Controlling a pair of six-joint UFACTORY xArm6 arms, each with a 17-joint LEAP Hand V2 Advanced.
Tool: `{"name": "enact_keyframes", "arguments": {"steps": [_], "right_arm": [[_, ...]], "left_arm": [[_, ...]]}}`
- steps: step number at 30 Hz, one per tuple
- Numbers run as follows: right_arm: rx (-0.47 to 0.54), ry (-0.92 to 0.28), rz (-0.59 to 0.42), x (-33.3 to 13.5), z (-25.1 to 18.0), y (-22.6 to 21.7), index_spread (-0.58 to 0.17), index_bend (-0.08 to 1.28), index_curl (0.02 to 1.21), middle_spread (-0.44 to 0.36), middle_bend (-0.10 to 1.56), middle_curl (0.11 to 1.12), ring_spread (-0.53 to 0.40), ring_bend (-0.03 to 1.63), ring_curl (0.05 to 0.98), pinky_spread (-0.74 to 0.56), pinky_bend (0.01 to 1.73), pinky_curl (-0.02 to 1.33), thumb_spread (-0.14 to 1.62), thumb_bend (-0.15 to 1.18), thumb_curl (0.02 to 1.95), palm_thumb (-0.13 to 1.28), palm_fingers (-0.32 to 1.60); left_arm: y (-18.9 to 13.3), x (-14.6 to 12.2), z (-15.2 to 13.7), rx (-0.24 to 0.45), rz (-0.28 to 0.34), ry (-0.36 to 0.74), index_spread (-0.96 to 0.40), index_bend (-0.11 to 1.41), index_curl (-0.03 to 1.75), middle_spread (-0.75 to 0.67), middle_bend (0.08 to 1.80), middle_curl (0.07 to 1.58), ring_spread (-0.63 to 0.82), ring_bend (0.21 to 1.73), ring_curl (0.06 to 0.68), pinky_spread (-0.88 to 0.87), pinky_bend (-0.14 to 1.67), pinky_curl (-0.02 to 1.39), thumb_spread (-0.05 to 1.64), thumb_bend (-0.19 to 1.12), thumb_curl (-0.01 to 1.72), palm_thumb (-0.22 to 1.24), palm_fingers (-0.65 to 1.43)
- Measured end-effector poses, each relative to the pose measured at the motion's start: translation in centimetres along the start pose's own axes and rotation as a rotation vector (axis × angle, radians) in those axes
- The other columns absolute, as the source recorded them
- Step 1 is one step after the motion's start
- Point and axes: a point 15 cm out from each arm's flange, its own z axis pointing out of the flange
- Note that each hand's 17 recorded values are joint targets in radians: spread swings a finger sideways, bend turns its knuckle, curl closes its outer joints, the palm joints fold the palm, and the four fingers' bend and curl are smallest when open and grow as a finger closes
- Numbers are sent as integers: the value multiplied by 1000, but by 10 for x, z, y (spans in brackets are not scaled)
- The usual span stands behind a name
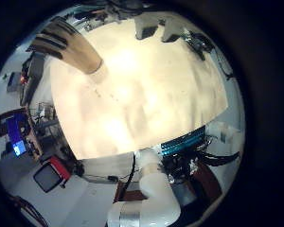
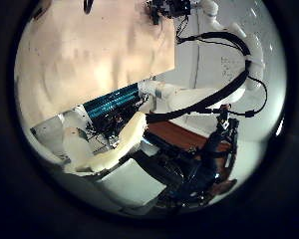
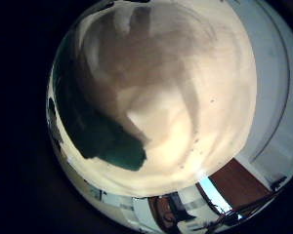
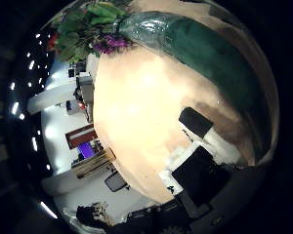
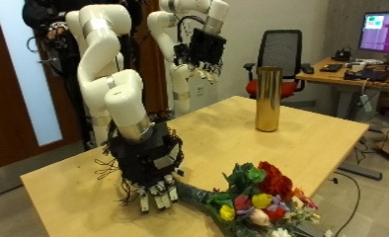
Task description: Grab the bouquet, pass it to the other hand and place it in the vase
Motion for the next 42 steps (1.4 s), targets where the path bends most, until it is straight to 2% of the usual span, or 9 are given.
{"name": "enact_keyframes", "arguments": {"steps": [20,24,29,31,35,37,38,40,42], "right_arm": [[-35,30,30,14,11,-5,-27,160,287,159,484,391,37,755,257,176,393,267,1007,-22,463,792,276],[-59,53,30,20,18,-1,-32,163,288,142,507,398,13,787,260,164,393,262,1004,-19,467,803,320],[-96,120,19,33,24,6,-71,173,298,83,564,420,-56,861,274,95,413,252,984,-20,476,838,450],[-97,124,13,33,24,7,-111,180,306,32,587,432,-109,900,284,-11,508,261,968,-18,484,862,589],[-135,128,12,33,22,18,-165,189,321,-40,626,457,-179,954,303,-194,636,276,951,-18,492,887,751],[-158,130,7,31,16,25,-239,207,350,-110,674,491,-246,988,326,-427,813,307,891,-23,508,913,1050],[-161,129,1,28,10,25,-251,206,359,-125,673,496,-254,991,334,-459,837,319,877,-24,511,916,1062],[-178,130,-8,24,-2,27,-277,261,398,-149,709,520,-271,993,354,-506,879,343,843,-31,516,912,1144],[-205,131,-14,22,-9,34,-319,448,485,-180,822,565,-268,1053,395,-513,932,379,810,-27,526,914,1376]], "left_arm": [[0,0,2,-2,4,2,150,171,327,368,195,322,560,439,205,536,195,295,965,-26,304,430,160],[0,0,3,-4,6,3,150,170,327,367,195,321,560,444,205,536,197,296,963,-28,306,432,161],[1,0,1,-4,7,2,150,170,326,367,195,319,562,448,205,525,196,299,962,-28,307,432,162],[2,1,0,2,8,1,150,169,325,365,200,322,559,448,205,522,195,299,962,-28,308,432,164],[2,0,-1,5,6,-2,150,166,322,361,198,325,557,455,206,519,196,299,962,-28,308,432,169],[2,0,-1,4,7,2,150,169,320,353,195,327,548,456,206,517,198,301,962,-28,308,431,166],[2,0,-1,4,7,1,150,169,320,352,195,326,546,456,206,517,198,302,962,-28,309,431,166],[2,0,-1,6,6,1,150,170,321,357,196,326,552,451,204,517,199,303,962,-28,309,431,164],[2,0,-1,6,7,1,150,167,320,365,199,326,556,454,203,517,195,303,962,-28,309,431,169]]}}
